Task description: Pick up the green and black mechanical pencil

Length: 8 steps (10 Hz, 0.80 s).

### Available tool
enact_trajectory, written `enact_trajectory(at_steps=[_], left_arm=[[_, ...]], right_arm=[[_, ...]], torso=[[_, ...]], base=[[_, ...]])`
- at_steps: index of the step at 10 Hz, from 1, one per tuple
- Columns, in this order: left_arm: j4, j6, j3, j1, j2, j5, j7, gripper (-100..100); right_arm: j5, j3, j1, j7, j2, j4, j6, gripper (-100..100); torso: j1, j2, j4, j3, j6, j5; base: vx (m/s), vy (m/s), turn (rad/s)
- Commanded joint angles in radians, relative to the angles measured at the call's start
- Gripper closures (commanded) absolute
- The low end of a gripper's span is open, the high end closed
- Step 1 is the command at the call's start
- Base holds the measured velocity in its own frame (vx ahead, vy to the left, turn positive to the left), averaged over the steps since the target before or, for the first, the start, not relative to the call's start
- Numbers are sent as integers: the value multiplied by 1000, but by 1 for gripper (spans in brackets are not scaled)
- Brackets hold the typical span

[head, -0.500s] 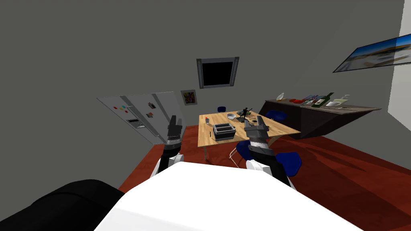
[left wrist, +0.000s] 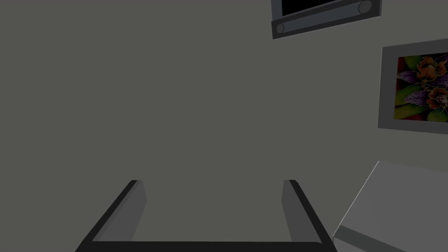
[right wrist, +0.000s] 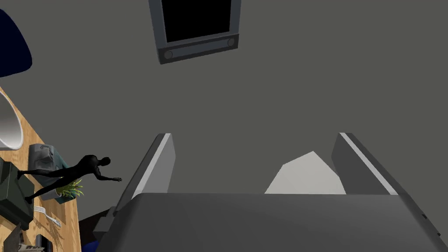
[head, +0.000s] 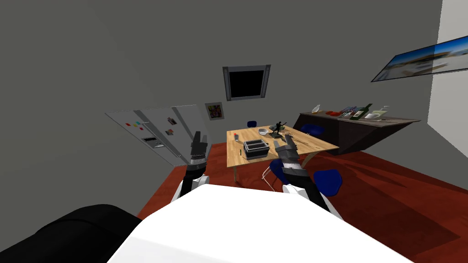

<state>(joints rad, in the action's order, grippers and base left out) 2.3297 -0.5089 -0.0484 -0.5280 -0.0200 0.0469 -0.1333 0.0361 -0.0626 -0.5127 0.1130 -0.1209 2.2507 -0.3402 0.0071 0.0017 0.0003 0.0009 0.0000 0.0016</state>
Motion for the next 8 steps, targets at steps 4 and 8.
enact_trajectory(at_steps=[4, 8], left_arm=[[0, 0, 0, 0, 0, 0, 0, 0], [0, 0, 0, 0, 0, 0, 0, 0]], right_arm=[[-93, -2, 8, -15, -132, -125, 40, -100], [-138, -3, 16, -24, -199, -191, 65, -100]], torso=[[2, 0, 0, 0, 0, 1], [1, -2, 0, -1, 0, 0]], base=[[-36, 144, -81], [-9, 113, -47]])
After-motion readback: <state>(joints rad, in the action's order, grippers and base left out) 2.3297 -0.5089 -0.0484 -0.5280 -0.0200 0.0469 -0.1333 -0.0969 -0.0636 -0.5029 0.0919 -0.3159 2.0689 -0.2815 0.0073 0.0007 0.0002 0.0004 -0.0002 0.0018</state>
